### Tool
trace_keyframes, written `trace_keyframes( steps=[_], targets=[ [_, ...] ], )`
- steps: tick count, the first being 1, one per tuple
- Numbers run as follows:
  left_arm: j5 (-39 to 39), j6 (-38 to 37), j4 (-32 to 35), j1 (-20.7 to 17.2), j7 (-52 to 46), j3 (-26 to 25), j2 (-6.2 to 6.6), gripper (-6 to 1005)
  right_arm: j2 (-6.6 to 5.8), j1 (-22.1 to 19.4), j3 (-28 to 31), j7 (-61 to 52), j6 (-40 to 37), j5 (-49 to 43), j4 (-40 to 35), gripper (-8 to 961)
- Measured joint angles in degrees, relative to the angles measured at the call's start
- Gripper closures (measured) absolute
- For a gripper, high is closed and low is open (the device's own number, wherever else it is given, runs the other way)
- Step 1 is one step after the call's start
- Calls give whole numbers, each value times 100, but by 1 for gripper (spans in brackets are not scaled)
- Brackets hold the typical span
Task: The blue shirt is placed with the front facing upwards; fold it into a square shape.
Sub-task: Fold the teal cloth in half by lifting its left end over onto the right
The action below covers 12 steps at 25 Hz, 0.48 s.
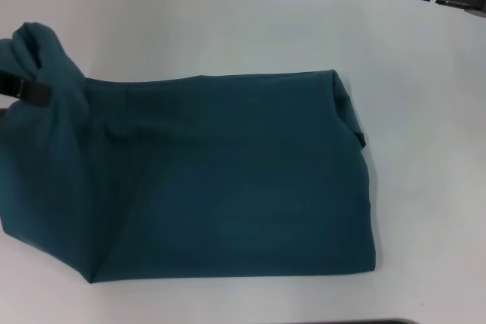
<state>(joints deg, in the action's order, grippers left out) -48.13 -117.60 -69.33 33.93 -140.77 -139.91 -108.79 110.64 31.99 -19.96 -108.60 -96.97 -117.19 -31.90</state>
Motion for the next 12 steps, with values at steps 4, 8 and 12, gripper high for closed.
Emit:
trace_keyframes(
  steps=[4, 8, 12],
  targets=[
    [-75, 15, -109, 65, -106, 58, -102, 961, -6, 24, 1, -2, 2, 3, 0, 165],
    [-80, 32, -111, 205, -175, 79, -225, 961, -12, 38, 2, -3, 8, 4, 0, 168],
    [-73, 45, -139, 337, -245, 192, -361, 962, -25, 42, 1, -9, 5, 4, -6, 171]
  ],
)
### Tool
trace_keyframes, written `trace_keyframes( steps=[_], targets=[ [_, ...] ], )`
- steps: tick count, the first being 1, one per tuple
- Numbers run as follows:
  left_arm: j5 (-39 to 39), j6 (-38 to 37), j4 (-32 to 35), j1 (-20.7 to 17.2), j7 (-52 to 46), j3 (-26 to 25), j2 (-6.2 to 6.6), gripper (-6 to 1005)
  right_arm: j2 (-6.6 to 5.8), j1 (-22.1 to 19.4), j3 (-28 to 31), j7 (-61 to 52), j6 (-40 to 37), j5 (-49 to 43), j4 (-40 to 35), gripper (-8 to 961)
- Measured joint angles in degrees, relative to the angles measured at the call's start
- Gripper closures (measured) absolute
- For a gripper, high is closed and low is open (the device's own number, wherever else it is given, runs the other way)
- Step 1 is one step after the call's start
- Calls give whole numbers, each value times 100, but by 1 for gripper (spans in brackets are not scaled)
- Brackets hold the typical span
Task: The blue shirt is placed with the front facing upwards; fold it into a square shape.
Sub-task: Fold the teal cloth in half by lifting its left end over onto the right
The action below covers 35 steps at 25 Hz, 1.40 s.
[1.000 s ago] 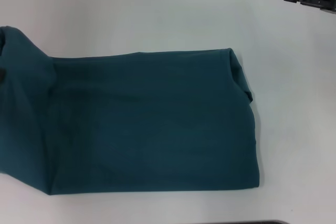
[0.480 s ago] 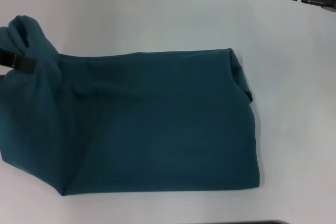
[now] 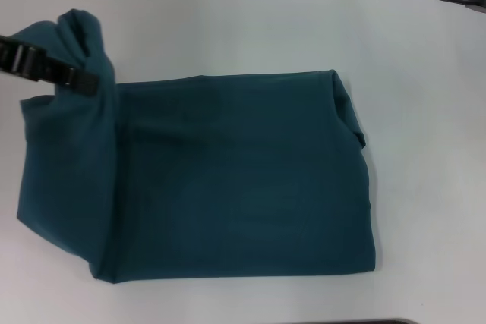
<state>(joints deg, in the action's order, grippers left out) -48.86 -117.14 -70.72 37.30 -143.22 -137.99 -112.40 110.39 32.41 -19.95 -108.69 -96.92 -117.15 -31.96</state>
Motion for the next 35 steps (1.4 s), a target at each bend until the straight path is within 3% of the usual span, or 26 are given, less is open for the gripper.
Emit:
trace_keyframes(
  steps=[15, 31, 35],
  targets=[
    [-40, -1, -368, 339, -220, 145, -537, 963, -81, -1, 0, -75, -38, -27, -4, 184],
    [-604, -37, -1001, 319, -857, 626, -513, 963, -137, 2, -71, -96, -40, -18, -3, 198],
    [-647, -34, -1058, 347, -882, 702, -564, 963, -136, 2, -71, -118, -42, -18, -3, 201]
  ],
)
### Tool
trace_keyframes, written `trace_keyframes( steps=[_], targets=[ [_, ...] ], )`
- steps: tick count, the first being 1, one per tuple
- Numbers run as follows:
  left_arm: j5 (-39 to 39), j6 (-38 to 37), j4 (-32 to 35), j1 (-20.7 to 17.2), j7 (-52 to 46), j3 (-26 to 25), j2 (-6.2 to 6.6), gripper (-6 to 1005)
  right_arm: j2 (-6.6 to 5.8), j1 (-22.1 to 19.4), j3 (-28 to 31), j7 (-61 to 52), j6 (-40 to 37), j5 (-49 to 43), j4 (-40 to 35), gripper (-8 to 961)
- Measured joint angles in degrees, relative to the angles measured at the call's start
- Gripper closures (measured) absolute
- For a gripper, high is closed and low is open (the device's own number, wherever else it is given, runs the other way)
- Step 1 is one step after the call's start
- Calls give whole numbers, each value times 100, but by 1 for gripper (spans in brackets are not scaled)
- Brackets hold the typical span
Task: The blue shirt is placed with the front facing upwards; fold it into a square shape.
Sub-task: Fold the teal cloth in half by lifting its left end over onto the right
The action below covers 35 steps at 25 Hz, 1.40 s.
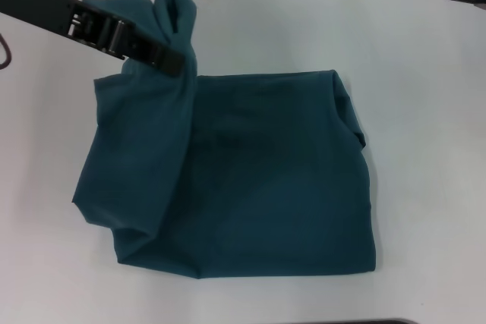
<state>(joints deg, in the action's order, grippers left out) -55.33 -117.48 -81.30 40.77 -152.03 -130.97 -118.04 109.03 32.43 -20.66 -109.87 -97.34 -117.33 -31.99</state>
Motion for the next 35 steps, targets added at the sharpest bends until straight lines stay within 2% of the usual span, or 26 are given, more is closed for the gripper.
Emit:
trace_keyframes(
  steps=[3, 9, 13, 16, 26, 35],
  targets=[
    [-5, 42, 15, 20, 21, 14, -73, 962, -6, -6, 0, -21, -2, 8, -19, 204],
    [-6, 225, 145, 82, 161, 26, -318, 962, -9, -12, 19, -37, -4, 17, -51, 209],
    [-9, 434, 468, 118, 284, 37, -494, 962, -7, -9, 44, -42, -33, 22, -54, 213],
    [-21, 568, 648, 124, 392, 72, -573, 961, -6, -12, 51, -52, -48, 25, -62, 215],
    [-493, 1085, 1503, 238, 568, 453, -579, 962, -64, 1, 54, -121, -57, 35, -79, 224],
    [-847, 1244, 2593, 405, 1073, 312, -563, 963, -84, 4, 53, -176, -58, 84, -199, 231]
  ],
)
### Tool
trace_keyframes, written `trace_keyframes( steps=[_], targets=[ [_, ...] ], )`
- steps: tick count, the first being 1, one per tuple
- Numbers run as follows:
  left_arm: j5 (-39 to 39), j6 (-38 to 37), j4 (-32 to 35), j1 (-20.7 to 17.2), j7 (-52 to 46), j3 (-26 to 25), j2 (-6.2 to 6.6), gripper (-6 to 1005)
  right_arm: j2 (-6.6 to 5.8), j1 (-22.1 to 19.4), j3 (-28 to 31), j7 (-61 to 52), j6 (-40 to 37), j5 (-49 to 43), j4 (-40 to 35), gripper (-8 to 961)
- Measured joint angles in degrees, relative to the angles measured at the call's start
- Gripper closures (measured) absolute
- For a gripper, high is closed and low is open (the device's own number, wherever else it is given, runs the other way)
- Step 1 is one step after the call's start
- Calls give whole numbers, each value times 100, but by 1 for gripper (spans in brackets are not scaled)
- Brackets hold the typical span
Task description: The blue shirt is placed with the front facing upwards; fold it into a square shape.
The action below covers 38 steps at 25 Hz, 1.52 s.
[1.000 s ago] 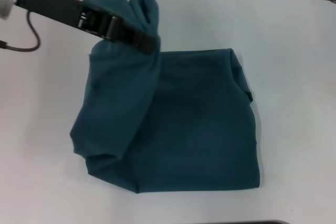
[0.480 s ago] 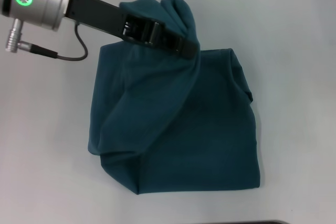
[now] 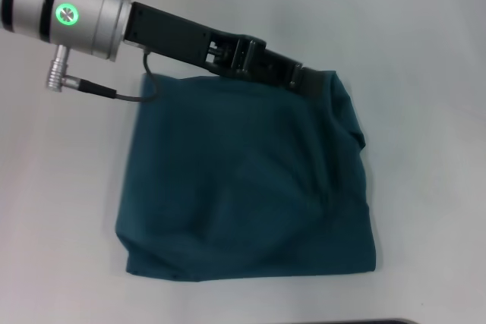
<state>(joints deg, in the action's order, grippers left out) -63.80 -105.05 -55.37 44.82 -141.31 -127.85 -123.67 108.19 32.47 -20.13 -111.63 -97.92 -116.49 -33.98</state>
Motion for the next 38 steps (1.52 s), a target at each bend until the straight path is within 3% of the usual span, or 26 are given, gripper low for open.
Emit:
trace_keyframes(
  steps=[6, 12, 17, 19, 22, 27, 38],
  targets=[
    [-146, 205, 298, -60, 276, -15, 27, 783, -1, 0, -19, -38, -4, 28, -65, 237],
    [-188, 207, -63, -333, 410, -200, 62, 552, -1, -13, -115, -123, 14, -3, -79, 242],
    [-196, 196, -138, -544, 738, -850, 124, 319, -1, -198, -533, -379, -162, -20, -231, 246],
    [-214, 213, -134, -632, 937, -1184, 128, 96, -1, -296, -690, -510, -344, -120, -266, 248],
    [-478, 231, -104, -887, 1379, -1603, 128, 82, 6, -409, -752, -718, -543, -372, -299, 250],
    [-722, 329, -88, -1210, 1810, -1692, 121, 57, 60, -642, -758, -1007, -786, -737, -255, 254],
    [-718, 637, 55, -1437, 2587, -1693, 128, 44, 383, -653, -921, -1170, -714, -1332, 399, 264]
  ],
)
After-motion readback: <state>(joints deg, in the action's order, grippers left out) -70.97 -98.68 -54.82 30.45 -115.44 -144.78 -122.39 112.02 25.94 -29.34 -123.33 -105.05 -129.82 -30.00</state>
